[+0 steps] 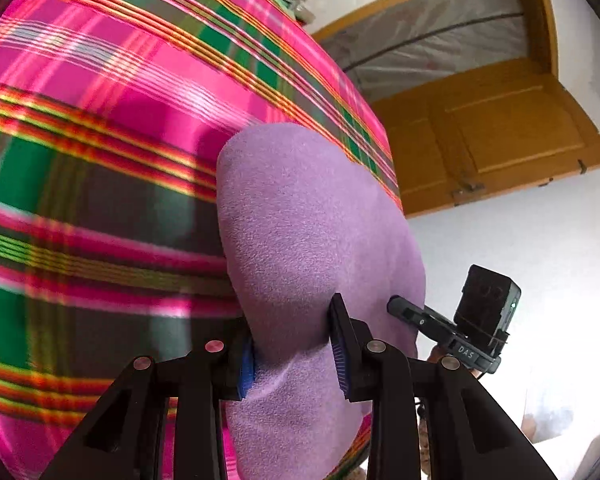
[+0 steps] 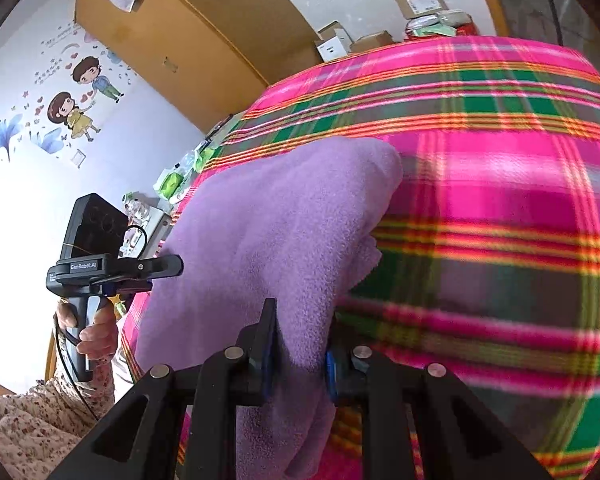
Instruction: Fold clothes
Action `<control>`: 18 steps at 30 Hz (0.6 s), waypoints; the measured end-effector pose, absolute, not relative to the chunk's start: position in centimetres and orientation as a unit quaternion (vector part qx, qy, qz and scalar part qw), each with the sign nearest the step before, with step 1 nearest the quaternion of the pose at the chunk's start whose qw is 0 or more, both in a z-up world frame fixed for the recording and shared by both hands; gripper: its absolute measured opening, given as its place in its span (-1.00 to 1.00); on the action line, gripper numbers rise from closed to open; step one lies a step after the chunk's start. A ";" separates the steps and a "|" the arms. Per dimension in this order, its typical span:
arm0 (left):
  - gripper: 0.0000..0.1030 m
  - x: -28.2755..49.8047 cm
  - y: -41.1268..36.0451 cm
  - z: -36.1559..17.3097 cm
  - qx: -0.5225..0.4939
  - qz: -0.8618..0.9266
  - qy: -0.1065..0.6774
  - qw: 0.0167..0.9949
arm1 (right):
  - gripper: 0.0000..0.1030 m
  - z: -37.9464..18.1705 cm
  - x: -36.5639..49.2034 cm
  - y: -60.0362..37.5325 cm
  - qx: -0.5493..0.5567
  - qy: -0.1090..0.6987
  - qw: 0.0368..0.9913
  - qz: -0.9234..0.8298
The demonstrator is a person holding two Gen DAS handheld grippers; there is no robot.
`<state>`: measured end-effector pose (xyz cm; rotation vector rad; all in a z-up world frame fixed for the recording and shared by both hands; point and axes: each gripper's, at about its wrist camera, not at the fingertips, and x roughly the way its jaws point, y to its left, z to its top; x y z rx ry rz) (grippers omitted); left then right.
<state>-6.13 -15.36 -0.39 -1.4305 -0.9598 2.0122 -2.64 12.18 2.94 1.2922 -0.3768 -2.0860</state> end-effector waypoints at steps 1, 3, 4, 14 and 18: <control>-0.37 -6.3 -15.8 -0.4 -0.523 0.738 -0.352 0.240 | -0.61 2.9 -3.0 11.7 0.493 -0.144 0.323 -0.795; -0.37 -6.7 -16.6 -0.2 -0.520 0.743 -0.351 0.234 | -0.61 2.9 -3.7 10.7 0.494 -0.145 0.322 -0.794; -0.37 -6.9 -17.0 -0.1 -0.518 0.746 -0.348 0.232 | -0.61 3.0 -4.0 10.3 0.494 -0.146 0.323 -0.794; -0.37 -8.1 -22.5 0.5 -0.505 0.757 -0.352 0.221 | -0.61 3.1 -6.4 6.5 0.490 -0.150 0.327 -0.794; -0.37 -9.1 -23.2 0.5 -0.505 0.758 -0.353 0.213 | -0.61 2.9 -7.8 5.3 0.494 -0.155 0.325 -0.792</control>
